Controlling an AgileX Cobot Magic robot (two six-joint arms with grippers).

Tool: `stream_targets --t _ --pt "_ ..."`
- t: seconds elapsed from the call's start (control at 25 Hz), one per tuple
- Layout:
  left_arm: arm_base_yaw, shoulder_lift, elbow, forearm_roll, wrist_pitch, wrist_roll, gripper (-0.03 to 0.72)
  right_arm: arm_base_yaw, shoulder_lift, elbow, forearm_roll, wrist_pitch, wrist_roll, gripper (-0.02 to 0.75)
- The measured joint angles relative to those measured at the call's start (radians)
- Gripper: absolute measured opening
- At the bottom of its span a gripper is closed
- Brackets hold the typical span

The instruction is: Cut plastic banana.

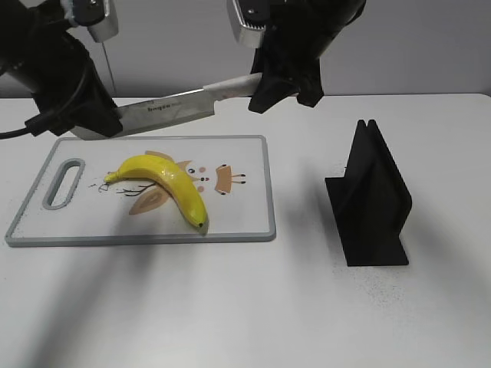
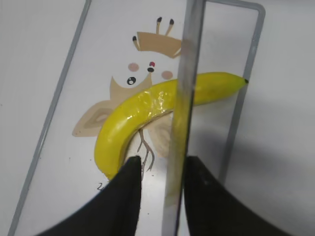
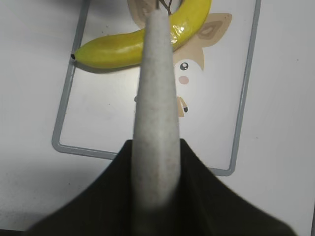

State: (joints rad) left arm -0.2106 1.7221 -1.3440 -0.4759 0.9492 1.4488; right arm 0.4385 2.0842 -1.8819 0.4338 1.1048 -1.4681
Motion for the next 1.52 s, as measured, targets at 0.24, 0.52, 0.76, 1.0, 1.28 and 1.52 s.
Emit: stream_targets --t 0.24,0.52,0.76,1.0,1.28,1.52 --pt "0.000 0.010 0.000 0.005 0.000 0.000 0.047 0.000 0.014 0.000 0.010 -0.028 -0.003 0.165" --pt "0.001 0.022 0.000 0.022 -0.021 0.005 0.006 0.000 0.043 0.000 0.012 -0.071 -0.012 0.165" --pt "0.000 0.095 0.000 0.002 -0.044 0.000 0.006 0.000 0.075 0.000 -0.027 -0.088 -0.014 0.165" --pt "0.000 0.227 -0.001 -0.038 -0.107 0.002 0.007 -0.009 0.179 -0.002 -0.059 -0.145 -0.015 0.165" --pt "0.005 0.368 -0.030 -0.117 -0.120 0.008 0.016 -0.024 0.312 -0.017 -0.084 -0.186 -0.021 0.167" --pt "0.001 0.345 -0.019 -0.112 -0.128 0.004 0.012 -0.020 0.316 -0.095 -0.094 -0.106 -0.021 0.169"
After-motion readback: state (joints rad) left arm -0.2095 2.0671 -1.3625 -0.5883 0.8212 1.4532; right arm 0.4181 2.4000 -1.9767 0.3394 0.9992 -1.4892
